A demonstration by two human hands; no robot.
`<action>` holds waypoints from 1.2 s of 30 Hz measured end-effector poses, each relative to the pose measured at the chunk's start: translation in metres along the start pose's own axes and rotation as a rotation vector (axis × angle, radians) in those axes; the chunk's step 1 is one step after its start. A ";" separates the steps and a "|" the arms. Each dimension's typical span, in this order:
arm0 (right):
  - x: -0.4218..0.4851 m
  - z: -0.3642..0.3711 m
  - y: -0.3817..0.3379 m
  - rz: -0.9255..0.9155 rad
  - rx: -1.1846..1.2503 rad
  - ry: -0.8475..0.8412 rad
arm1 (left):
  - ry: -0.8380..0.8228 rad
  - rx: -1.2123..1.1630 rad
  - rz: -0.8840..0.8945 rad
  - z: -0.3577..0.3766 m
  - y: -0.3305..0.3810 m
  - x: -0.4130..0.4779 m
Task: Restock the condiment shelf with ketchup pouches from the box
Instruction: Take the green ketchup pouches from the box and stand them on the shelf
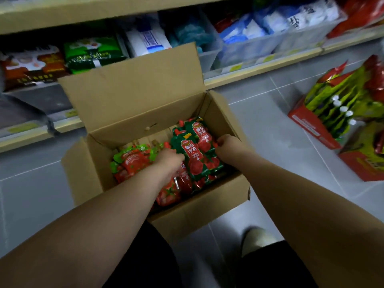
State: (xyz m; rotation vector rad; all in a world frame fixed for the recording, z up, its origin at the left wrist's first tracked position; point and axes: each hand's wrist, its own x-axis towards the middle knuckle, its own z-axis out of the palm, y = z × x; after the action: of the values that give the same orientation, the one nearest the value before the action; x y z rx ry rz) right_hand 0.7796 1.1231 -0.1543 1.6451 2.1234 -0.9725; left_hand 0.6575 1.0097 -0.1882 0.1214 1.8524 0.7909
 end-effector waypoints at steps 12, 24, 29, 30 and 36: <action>0.063 0.017 0.035 -0.194 0.102 -0.193 | 0.338 -0.103 -0.183 0.069 -0.015 0.063; 0.052 0.009 0.023 -0.031 0.583 -0.637 | 0.133 -0.278 -0.060 0.030 0.034 0.029; -0.010 -0.068 -0.009 -0.080 0.675 -0.614 | 0.086 -0.262 -0.030 0.006 0.097 -0.054; -0.024 -0.086 -0.015 -0.082 0.687 -0.610 | 0.073 -0.257 -0.024 0.003 0.111 -0.073; -0.124 -0.222 -0.051 -0.045 0.841 -0.514 | -0.051 -0.275 0.026 -0.014 0.223 -0.204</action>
State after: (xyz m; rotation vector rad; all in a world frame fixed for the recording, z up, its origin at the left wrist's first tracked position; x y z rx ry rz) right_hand 0.8096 1.1711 0.0991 1.3858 1.4733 -2.2202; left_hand 0.6716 1.0872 0.1038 -0.0093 1.6799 1.0429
